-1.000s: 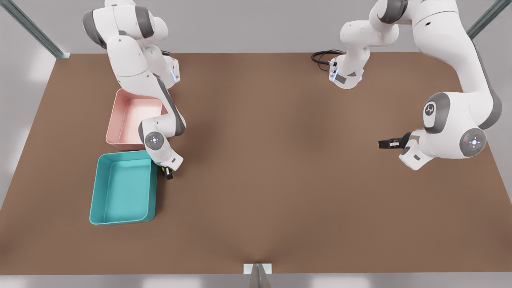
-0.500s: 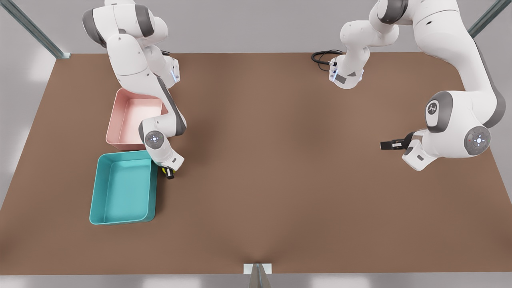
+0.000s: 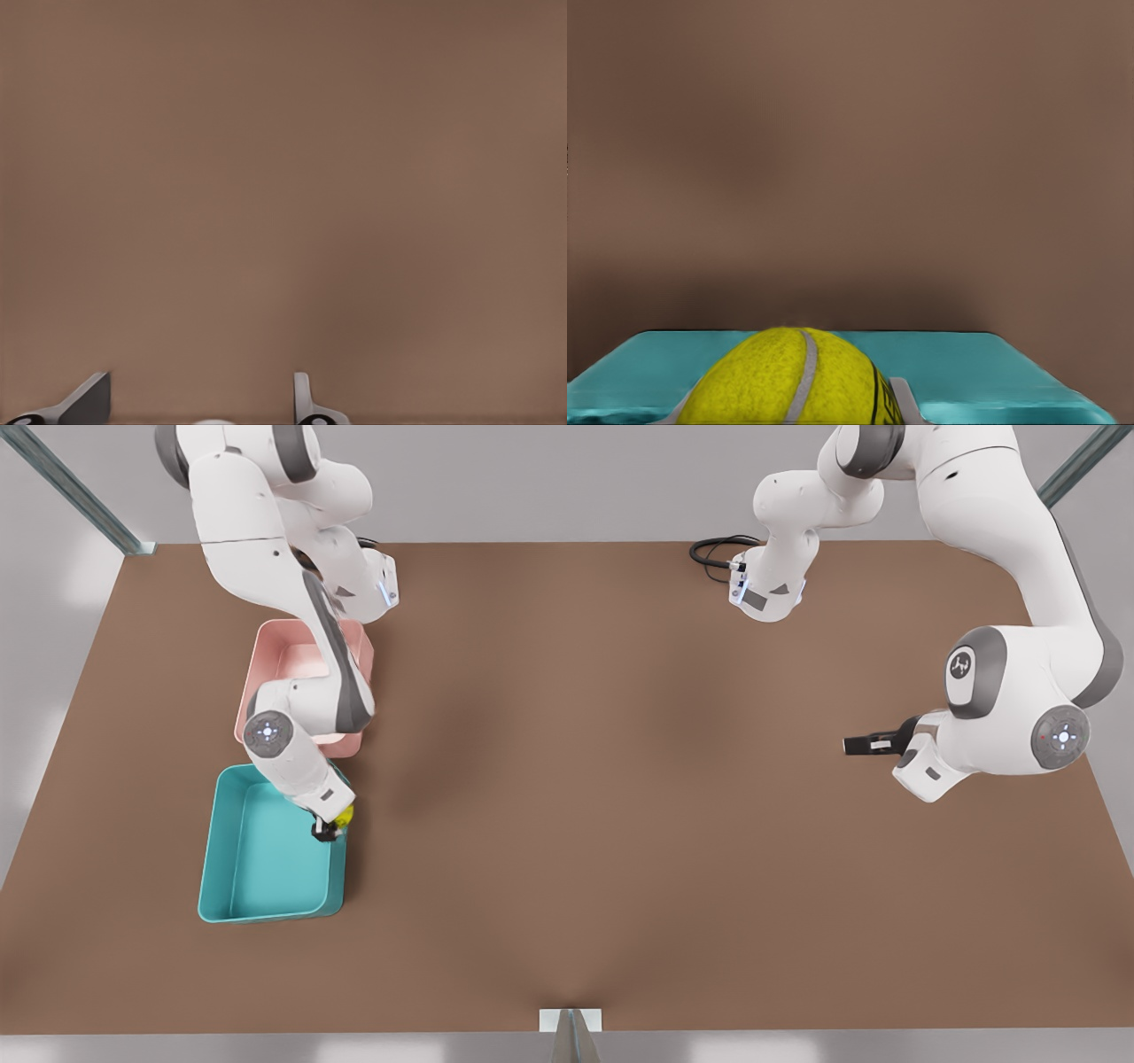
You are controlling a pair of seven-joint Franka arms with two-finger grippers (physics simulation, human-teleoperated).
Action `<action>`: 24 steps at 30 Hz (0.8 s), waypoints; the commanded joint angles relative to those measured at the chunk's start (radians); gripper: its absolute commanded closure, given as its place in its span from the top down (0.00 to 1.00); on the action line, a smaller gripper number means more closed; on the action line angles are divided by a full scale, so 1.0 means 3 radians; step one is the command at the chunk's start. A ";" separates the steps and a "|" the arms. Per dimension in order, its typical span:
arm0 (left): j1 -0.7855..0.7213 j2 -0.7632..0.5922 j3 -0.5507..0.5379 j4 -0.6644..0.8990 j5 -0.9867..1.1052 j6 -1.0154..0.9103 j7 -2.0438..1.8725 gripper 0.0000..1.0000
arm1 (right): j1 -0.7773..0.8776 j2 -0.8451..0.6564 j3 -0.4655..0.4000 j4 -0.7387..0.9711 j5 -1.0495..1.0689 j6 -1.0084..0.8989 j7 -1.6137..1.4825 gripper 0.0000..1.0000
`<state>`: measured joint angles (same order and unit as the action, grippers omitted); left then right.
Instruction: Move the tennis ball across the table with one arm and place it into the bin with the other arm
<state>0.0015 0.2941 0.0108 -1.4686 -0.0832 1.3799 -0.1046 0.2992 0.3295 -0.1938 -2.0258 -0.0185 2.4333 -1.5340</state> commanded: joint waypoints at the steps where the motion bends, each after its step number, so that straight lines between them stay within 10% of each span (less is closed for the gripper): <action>1: 0.0000 0.0001 0.0000 -0.0003 -0.0004 -0.0018 -0.0004 1.00 | -0.0169 0.0006 -0.0004 0.0044 0.0026 -0.0395 -0.0031 0.65; 4: 0.0000 0.0001 0.0000 -0.0013 -0.0004 -0.0049 -0.0009 1.00 | -0.0394 0.0256 -0.0085 0.0243 0.0031 -0.0359 0.0000 0.66; 6: 0.0000 0.0001 0.0000 -0.0013 -0.0009 -0.0079 -0.0009 1.00 | -0.0425 0.0430 -0.0085 0.0427 0.0046 -0.0354 -0.0010 1.00; 11: 0.0000 -0.0009 0.0000 -0.0003 -0.0004 -0.0131 -0.0009 1.00 | -0.0425 0.0456 -0.0085 0.0550 0.0159 -0.0436 0.0189 1.00; 14: 0.0000 -0.0014 0.0000 0.0007 0.0001 -0.0136 -0.0009 1.00 | -0.0420 0.1033 -0.0142 0.2276 0.0394 -0.2647 0.2625 1.00; 18: 0.0000 -0.0014 0.0000 0.0002 0.0001 -0.0136 -0.0009 1.00 | -0.0394 0.0559 -0.0101 0.2897 0.0225 -0.4097 0.4964 1.00; 20: -0.0005 -0.0009 0.0000 0.0002 0.0001 -0.0136 -0.0009 1.00 | -0.0604 -0.0362 0.0441 0.2248 -0.0117 -0.4016 0.6008 1.00; 24: 0.0000 -0.0004 0.0000 -0.0003 -0.0004 -0.0136 -0.0009 1.00 | -0.0844 -0.0699 0.0636 0.2013 0.0016 -0.3923 0.6284 1.00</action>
<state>0.0012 0.2930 0.0108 -1.4698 -0.0845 1.3414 -0.1067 0.0596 0.1295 -0.0159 -1.4182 -0.0088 1.4157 -0.7531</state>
